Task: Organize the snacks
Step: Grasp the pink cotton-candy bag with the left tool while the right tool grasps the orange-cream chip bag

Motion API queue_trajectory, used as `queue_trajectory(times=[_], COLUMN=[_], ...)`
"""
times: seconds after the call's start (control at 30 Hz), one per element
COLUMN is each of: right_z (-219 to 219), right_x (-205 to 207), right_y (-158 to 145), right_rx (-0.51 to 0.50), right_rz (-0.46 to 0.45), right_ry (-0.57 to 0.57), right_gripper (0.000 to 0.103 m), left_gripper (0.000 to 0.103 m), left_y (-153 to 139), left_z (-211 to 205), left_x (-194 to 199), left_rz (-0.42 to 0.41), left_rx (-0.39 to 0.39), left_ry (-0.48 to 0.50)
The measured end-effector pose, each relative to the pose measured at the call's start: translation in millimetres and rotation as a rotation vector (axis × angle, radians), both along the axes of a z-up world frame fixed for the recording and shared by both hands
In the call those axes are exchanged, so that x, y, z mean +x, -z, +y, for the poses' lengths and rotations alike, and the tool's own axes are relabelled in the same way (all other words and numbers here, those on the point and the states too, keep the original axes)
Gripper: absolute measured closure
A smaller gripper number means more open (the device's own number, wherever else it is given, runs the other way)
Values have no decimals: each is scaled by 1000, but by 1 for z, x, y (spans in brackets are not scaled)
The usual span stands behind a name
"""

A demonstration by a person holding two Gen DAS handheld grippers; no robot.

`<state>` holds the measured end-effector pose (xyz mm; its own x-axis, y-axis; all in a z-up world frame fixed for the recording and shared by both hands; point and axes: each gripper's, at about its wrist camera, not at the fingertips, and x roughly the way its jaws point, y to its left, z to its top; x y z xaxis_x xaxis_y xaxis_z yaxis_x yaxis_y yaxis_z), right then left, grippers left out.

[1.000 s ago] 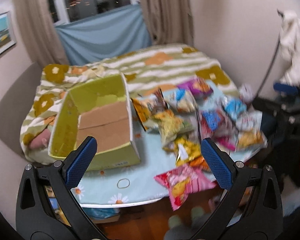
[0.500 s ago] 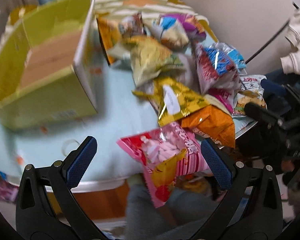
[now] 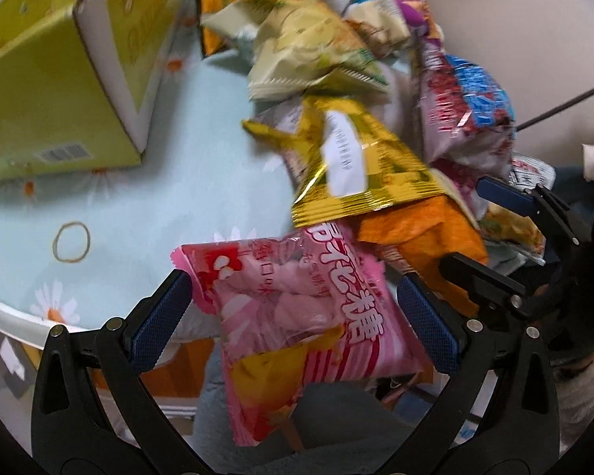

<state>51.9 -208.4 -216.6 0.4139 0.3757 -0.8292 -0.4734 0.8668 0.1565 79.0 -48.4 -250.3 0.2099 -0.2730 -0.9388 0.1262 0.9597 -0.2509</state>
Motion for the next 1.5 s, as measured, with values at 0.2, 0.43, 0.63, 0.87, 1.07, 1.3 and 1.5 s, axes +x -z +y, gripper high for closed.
queue_trajectory(times=[0.2, 0.43, 0.63, 0.87, 1.07, 1.3, 1.5], right_z=[7, 14, 20, 25, 27, 21, 14], right_x=[10, 23, 19, 21, 19, 16, 8], right_y=[12, 26, 35, 38, 30, 13, -5], right_rx=[8, 1, 15, 13, 3, 1, 3], right_rz=[32, 75, 99, 123, 105, 66, 35], right_ry=[-82, -146, -160, -165, -162, -138, -118], right_gripper=[14, 14, 17, 34, 44, 45, 45], left_gripper=[4, 15, 24, 26, 28, 29, 29], left_y=[18, 22, 13, 4, -4, -27, -49], left_z=[7, 19, 19, 28, 25, 25, 39], left_x=[4, -2, -4, -5, -7, -15, -26], left_rz=[43, 55, 50, 53, 47, 12, -34], left_rx=[-50, -41, -55, -64, -54, -54, -55], left_ry=[-64, -80, -88, -86, -89, -101, -120])
